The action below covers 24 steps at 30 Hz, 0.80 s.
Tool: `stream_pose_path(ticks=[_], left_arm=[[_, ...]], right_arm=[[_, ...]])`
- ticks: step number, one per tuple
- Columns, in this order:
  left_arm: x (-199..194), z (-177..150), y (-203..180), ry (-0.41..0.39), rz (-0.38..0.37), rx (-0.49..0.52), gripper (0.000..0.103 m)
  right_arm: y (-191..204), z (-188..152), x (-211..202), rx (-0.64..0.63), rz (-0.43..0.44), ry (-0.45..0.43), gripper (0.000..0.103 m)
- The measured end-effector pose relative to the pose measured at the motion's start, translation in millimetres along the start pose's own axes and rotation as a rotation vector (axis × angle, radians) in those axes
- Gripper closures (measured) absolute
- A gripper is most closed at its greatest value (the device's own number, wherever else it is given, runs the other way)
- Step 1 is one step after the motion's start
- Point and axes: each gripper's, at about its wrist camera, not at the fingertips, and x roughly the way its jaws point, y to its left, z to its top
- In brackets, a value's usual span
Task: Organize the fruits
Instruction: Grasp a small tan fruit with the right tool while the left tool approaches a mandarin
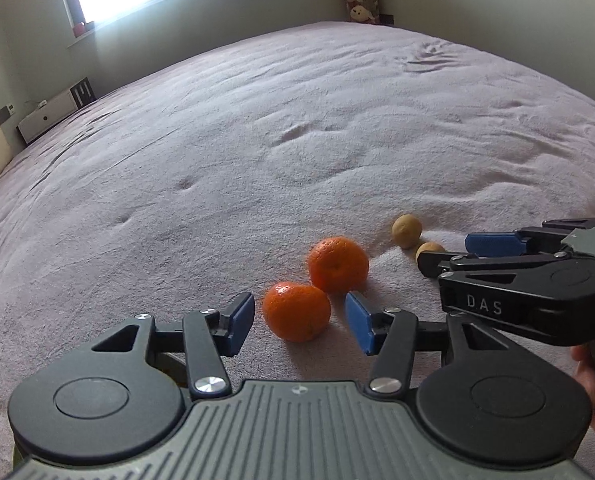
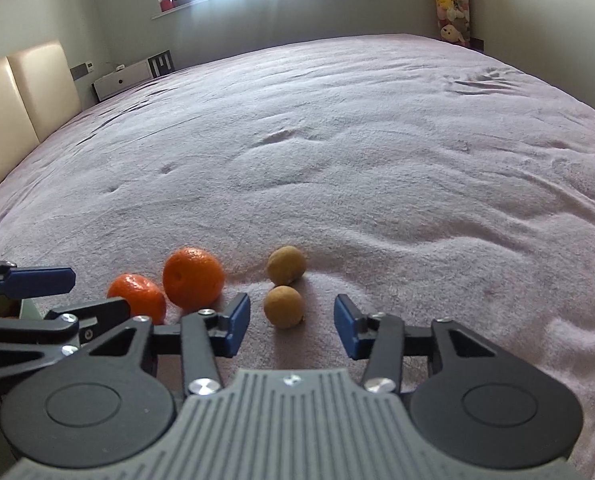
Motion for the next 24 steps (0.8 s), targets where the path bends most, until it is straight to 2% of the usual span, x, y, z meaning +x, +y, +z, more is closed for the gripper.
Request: stream_pose_path(ticks=[4, 11, 18, 23, 24], left_arm=[[12.2, -0.2, -3.6, 0.033, 0.002, 0.022, 0.04], [26.0, 3.2, -3.6, 0.098, -0.008, -0.005, 0.04], [33.5, 7.3, 0.9, 0.118, -0.006, -0.051, 0.041], [36.2, 7.9, 3.2, 0.142, 0.021, -0.072, 0.048], [36.5, 8.1, 4.4, 0.145, 0.027, -0.08, 0.052]], right_arm=[[-2.3, 0.0, 7.7, 0.013, 0.015, 0.005, 0.062], [-0.6, -1.0, 19.3, 0.015, 0.03, 0.013, 0.069], [1.3, -1.3, 22.1, 0.007, 0.015, 0.021, 0.079], [1.1, -1.1, 21.5, 0.011, 0.009, 0.028, 0.082], [1.9, -1.2, 21.3, 0.01, 0.008, 0.029, 0.082]])
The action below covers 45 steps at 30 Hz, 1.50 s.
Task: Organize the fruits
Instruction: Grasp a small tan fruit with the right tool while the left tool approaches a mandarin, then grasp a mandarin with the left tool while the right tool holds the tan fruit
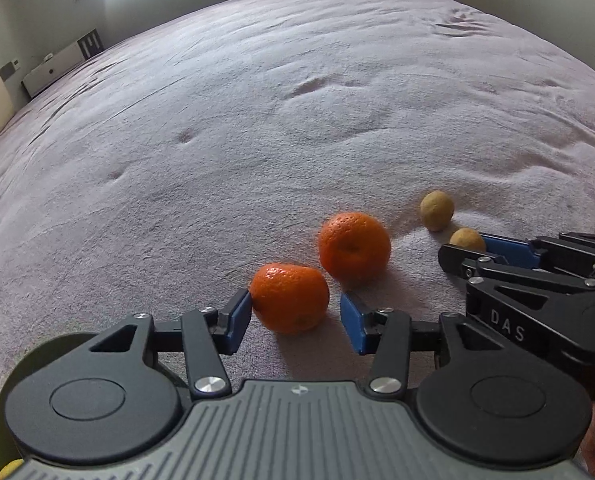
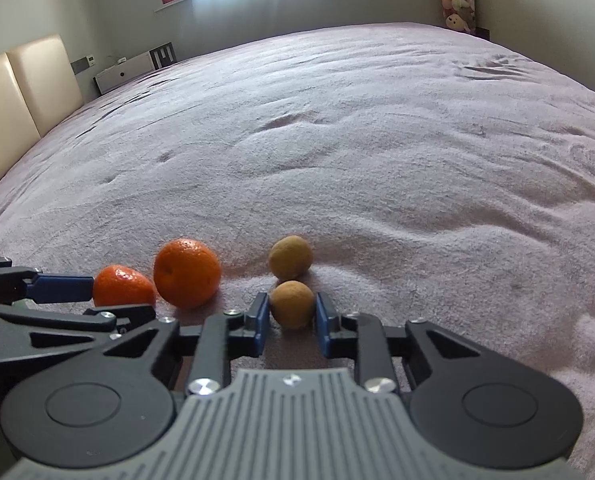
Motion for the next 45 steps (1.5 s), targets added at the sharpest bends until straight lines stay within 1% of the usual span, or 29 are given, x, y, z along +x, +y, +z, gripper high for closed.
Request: stream_pose_path(ticks=[1, 4, 8, 18, 23, 29, 37, 42, 45], left_arm=[[0.1, 0.1, 1.2, 0.002, 0.008, -0.008, 0.056], [0.2, 0.1, 4.1, 0.003, 0.004, -0.028, 0.056], [-1.6, -0.2, 2.5, -0.004, 0.012, -0.02, 0.057], [-16.6, -0.5, 10.5, -0.045, 0.012, -0.058, 0.059], [-35.8, 3.1, 14.2, -0.079, 0.015, -0.07, 0.059], [-66.8, 7.0, 18.8, -0.127, 0.015, -0.089, 0.059], [-111.6, 6.6, 30.7, -0.181, 0.01, -0.121, 0.059], [-136.7, -1.0, 44.8, -0.199, 0.03, -0.153, 0.059], [-149.2, -7.3, 53.1, -0.209, 0.052, -0.165, 0.059]], right_arm=[[0.7, 0.2, -0.1, -0.002, -0.001, 0.002, 0.082], [1.9, 1.2, -0.4, 0.0, -0.002, 0.007, 0.082], [2.5, 3.1, -1.0, 0.001, 0.0, 0.012, 0.082], [8.1, 6.2, -6.8, -0.016, 0.008, 0.015, 0.082], [10.9, 10.6, -16.6, -0.022, -0.001, 0.003, 0.082], [23.8, 16.9, -41.7, -0.056, 0.016, -0.039, 0.082], [46.7, 21.6, -82.8, -0.1, 0.06, -0.087, 0.082], [62.1, 22.2, -106.1, -0.124, 0.089, -0.105, 0.082], [76.2, 19.7, -117.5, -0.136, 0.126, -0.103, 0.082]])
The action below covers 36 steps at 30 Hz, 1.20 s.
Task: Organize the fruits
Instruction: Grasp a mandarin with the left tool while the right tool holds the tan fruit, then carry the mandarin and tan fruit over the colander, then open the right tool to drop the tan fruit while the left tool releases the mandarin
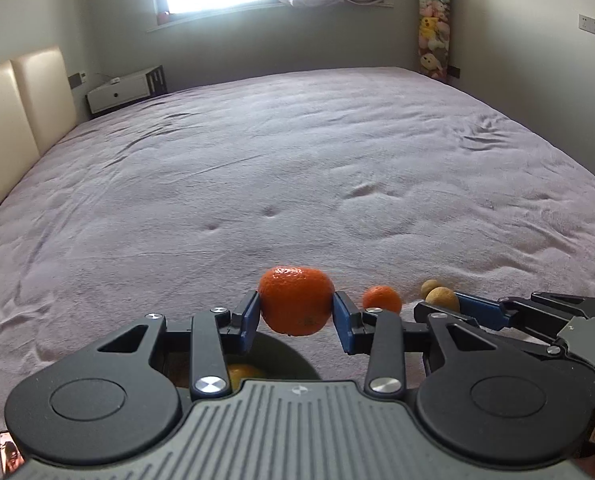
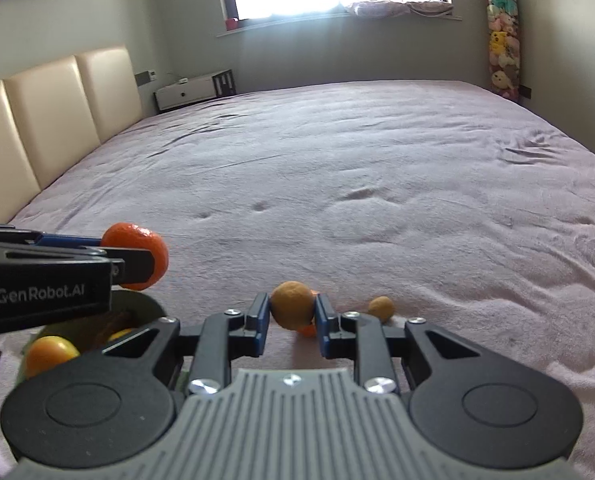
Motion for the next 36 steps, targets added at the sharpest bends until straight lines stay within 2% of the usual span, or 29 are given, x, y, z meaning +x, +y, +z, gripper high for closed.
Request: stream_pose_path(ticks=[7, 13, 16, 22, 28, 36], left_arm=[[-21.7, -8.6, 34.5, 0.012, 0.008, -0.071, 0.059], [-21.5, -24.4, 70.0, 0.083, -0.031, -0.177, 0.059], [-14.7, -34.2, 85.3, 0.144, -0.042, -0.228, 0.059], [-0.3, -57.4, 108.0, 0.286, -0.032, -0.29, 0.059], [8.9, -70.0, 115.0, 0.388, -0.092, -0.321, 0.059], [15.4, -73.1, 118.9, 0.432, -0.119, -0.333, 0.058]], right_arm=[[46.3, -0.3, -13.0, -0.097, 0.086, 0.018, 0.082], [78.4, -10.4, -9.6, -0.174, 0.174, 0.085, 0.082], [91.0, -15.1, -3.1, -0.212, 0.199, 0.124, 0.082], [111.3, -28.2, 22.8, -0.297, 0.201, 0.228, 0.082], [119.6, -39.6, 37.5, -0.397, 0.173, 0.266, 0.082], [123.0, -47.3, 50.4, -0.438, 0.19, 0.296, 0.082]])
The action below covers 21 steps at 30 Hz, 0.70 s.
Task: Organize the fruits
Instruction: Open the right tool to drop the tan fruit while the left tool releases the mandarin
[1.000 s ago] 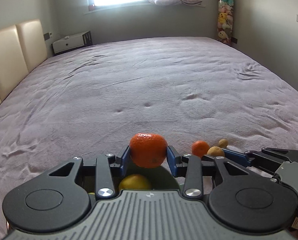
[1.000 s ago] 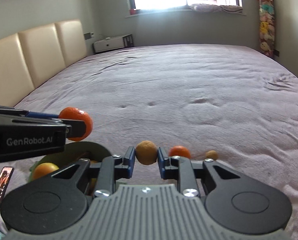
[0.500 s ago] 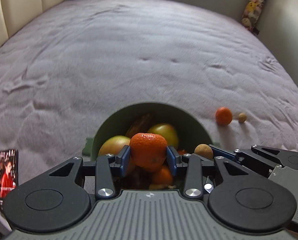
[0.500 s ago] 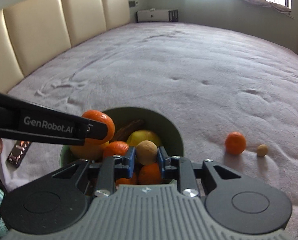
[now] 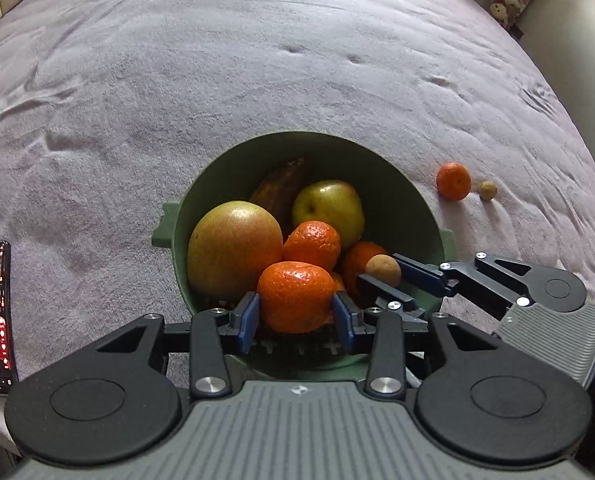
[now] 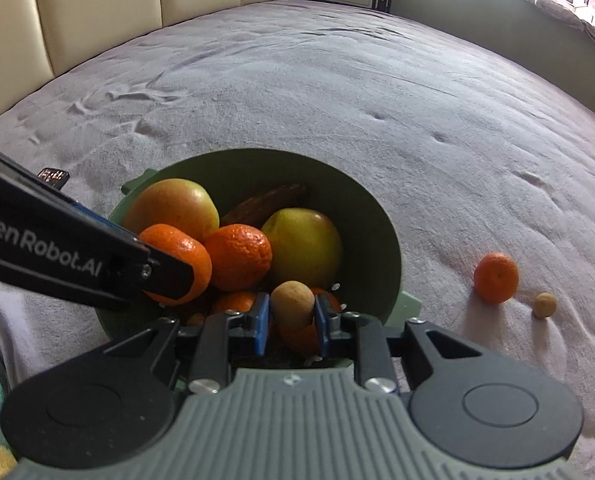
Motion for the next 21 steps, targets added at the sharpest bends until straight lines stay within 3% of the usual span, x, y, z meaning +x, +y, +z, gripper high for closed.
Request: stream_pose_path(ticks=[10, 21], left_arm=[[16.6, -1.6, 4.6, 0.088, 0.0, -0.021, 0.056], [17.9, -0.7, 3.8, 0.092, 0.013, -0.024, 0.049]], right_arm=[[2.5, -5.1, 5.4, -0.016, 0.02, 0.02, 0.082], [-6.7, -6.3, -0.8, 0.031, 0.035, 0.008, 0.081]])
